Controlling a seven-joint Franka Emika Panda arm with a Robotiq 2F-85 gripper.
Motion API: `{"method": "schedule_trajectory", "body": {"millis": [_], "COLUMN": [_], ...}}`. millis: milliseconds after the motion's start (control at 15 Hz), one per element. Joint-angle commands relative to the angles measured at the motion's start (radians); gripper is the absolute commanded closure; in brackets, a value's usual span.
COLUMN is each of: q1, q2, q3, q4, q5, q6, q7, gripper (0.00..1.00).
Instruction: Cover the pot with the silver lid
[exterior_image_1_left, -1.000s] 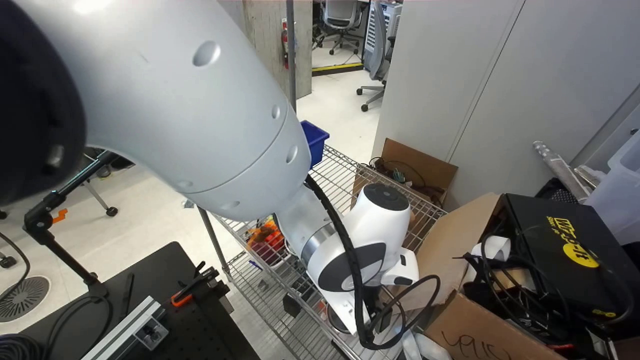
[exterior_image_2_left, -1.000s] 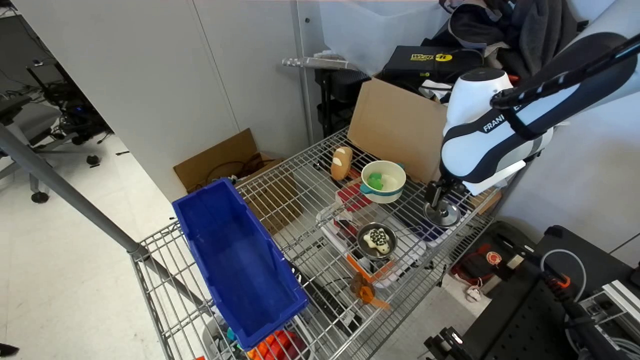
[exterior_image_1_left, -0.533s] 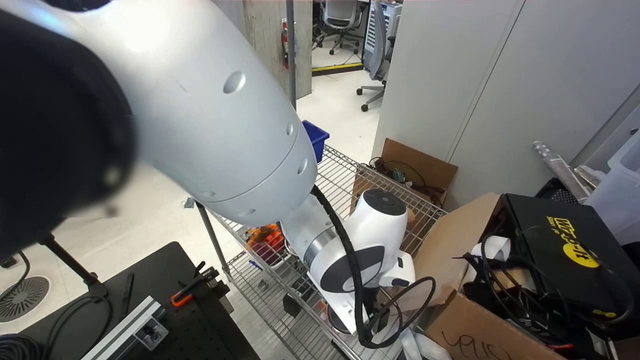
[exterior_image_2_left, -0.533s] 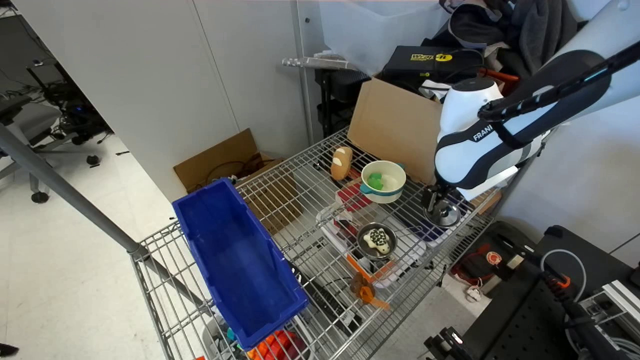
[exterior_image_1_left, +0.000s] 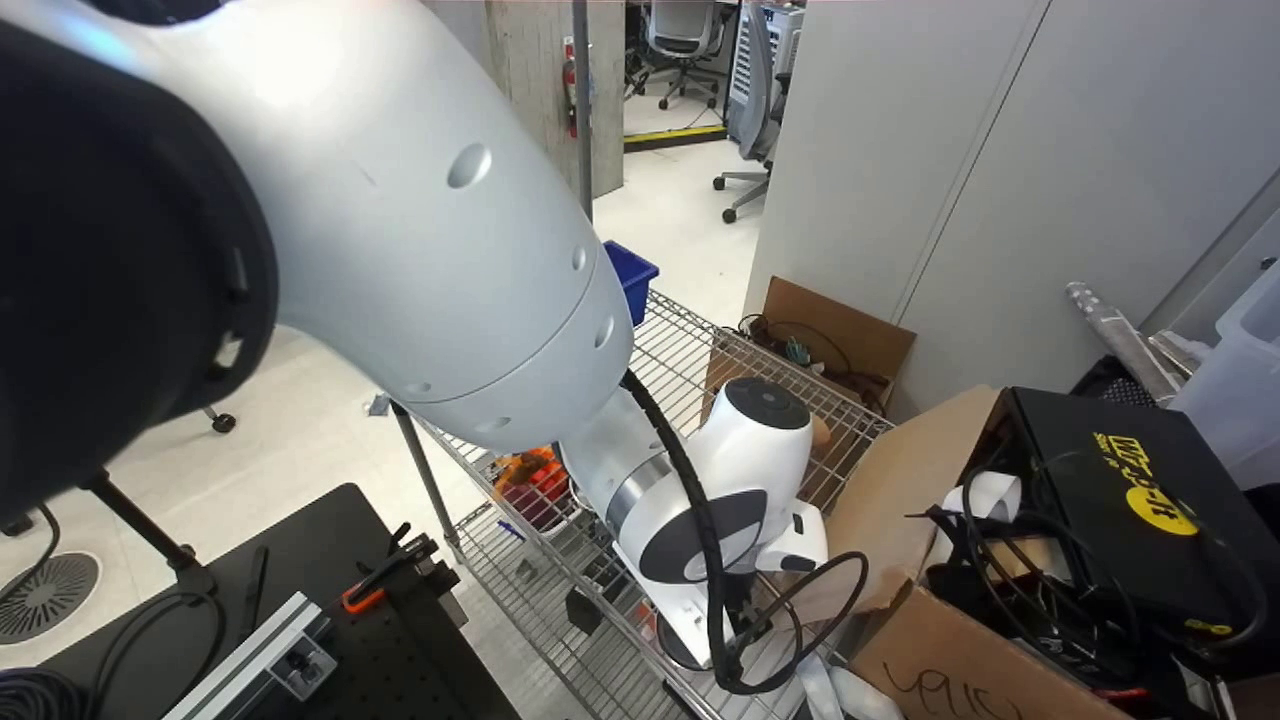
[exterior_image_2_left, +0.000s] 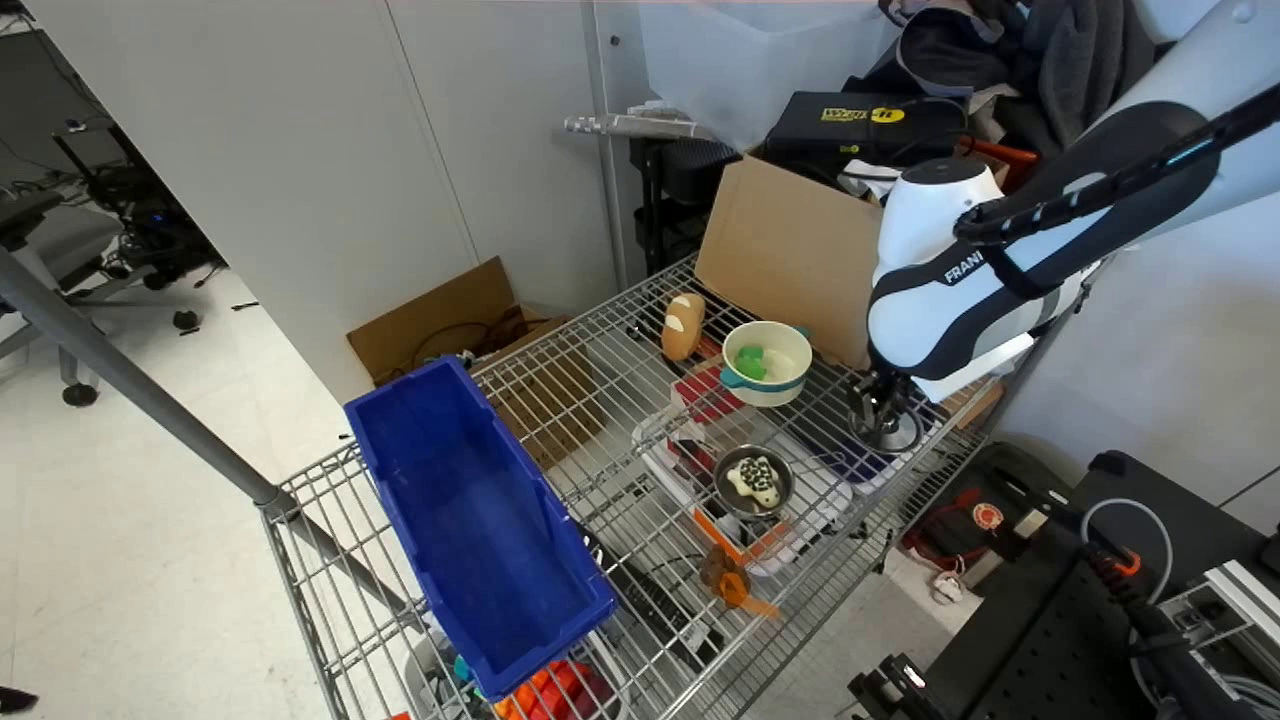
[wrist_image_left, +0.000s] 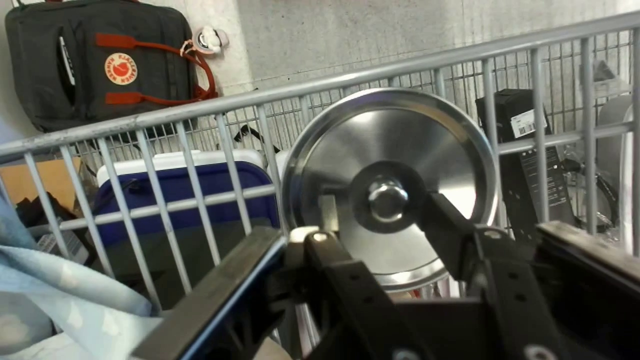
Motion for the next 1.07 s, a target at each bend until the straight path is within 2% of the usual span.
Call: {"method": "schedule_trajectory", "body": {"millis": [0, 200, 333, 600, 800, 1000], "q1": [-0.003, -0.008, -0.015, -0.005, -0.005, 0.005], "q2": [0.009, -0.004, -0.010, -0.079, -0.166, -0.209], "q3": [0.008, 0.014, 0.019, 0.032, 0.077, 0.130], "q4": [0.025, 0.034, 0.045, 0.027, -0.021, -0.030], "q5": [-0.007, 0.004, 0.017, 0.022, 0.040, 0.071], "q6": [-0.040, -0.069, -0.099, -0.105, -0.064, -0.069], "q7": [0.024, 0.032, 0.041, 0.056, 0.035, 0.032], "gripper": [0.80, 0.99, 0.95, 0.95, 0.95, 0.95]}}
